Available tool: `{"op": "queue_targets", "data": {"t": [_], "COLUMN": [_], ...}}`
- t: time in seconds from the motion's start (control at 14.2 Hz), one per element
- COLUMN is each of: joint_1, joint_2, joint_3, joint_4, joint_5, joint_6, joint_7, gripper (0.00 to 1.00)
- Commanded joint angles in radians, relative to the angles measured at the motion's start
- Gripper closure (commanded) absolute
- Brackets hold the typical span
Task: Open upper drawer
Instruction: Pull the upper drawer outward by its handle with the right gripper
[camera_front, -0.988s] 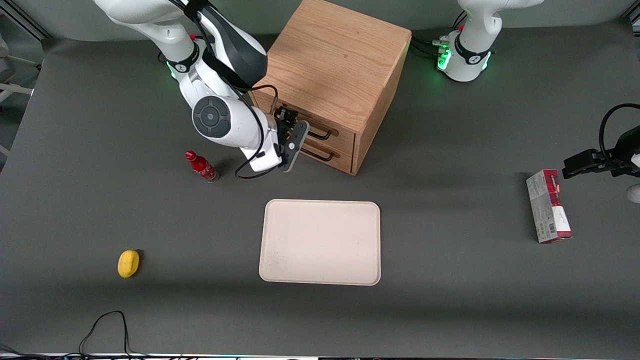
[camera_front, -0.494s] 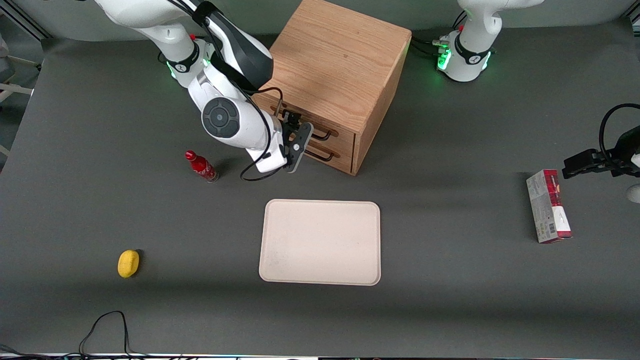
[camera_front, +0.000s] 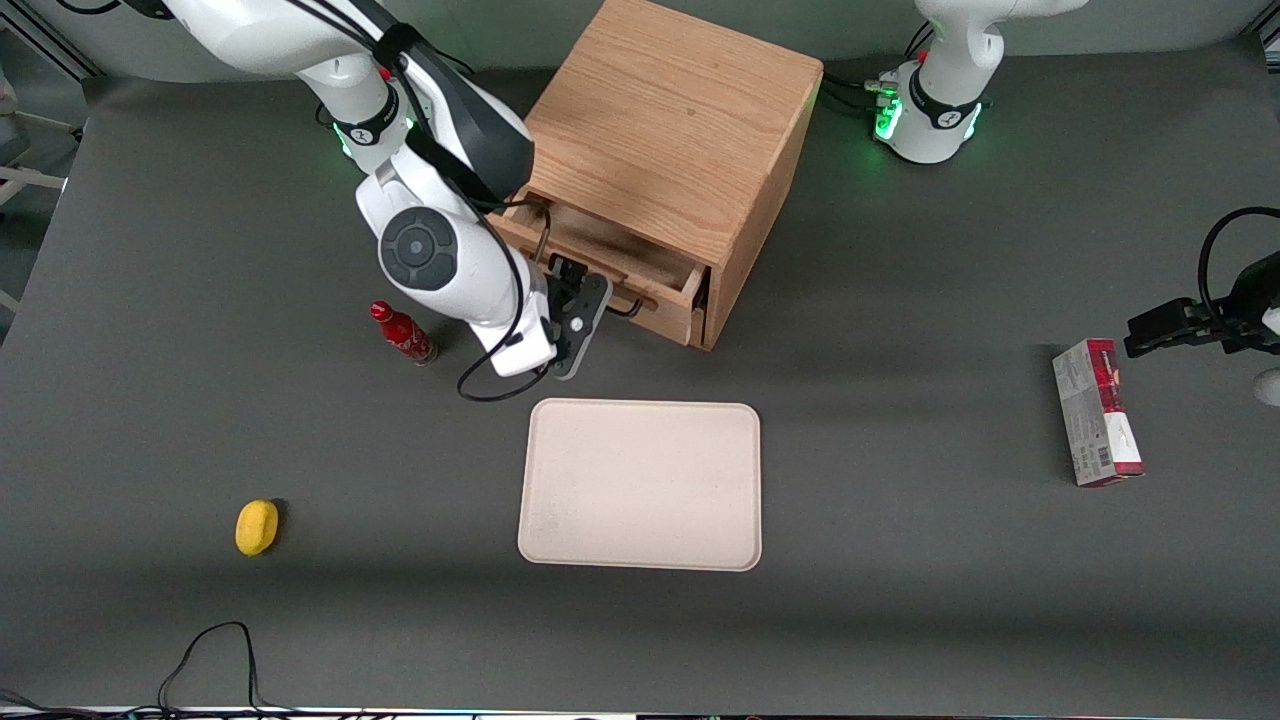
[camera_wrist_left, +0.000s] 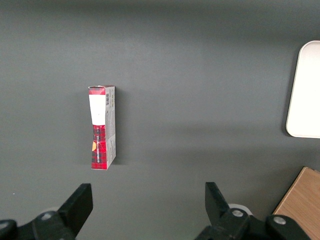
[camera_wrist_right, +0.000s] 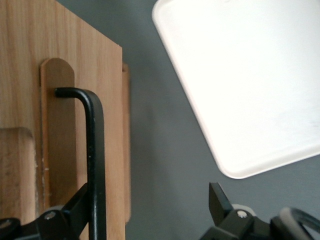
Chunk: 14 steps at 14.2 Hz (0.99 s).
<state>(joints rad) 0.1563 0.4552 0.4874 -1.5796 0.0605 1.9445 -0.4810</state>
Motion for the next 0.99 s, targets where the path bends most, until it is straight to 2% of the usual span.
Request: {"op": "queue_targets", "data": {"t": [0.0, 0.14, 0.64, 0.78, 0.92], "joint_1": [0.000, 0.000, 0.000, 0.000, 0.000], "joint_2": [0.075, 0.097, 0.099, 0.088, 0.088], "joint_3": [-0.024, -0.050, -0.111, -0.116, -0.130], "joint_4": [0.105, 0.144, 0.225, 0.286, 0.402], "joint_5": [-0.048, -0.077, -0.083, -0.122, -0.129], "joint_6": [-0.007, -0.010, -0.038, -0.068, -0.133], "joint_7": [-0.024, -0.057, -0.087, -0.088, -0.096], "gripper": [0.00, 0.00, 0.00, 0.00, 0.00]}}
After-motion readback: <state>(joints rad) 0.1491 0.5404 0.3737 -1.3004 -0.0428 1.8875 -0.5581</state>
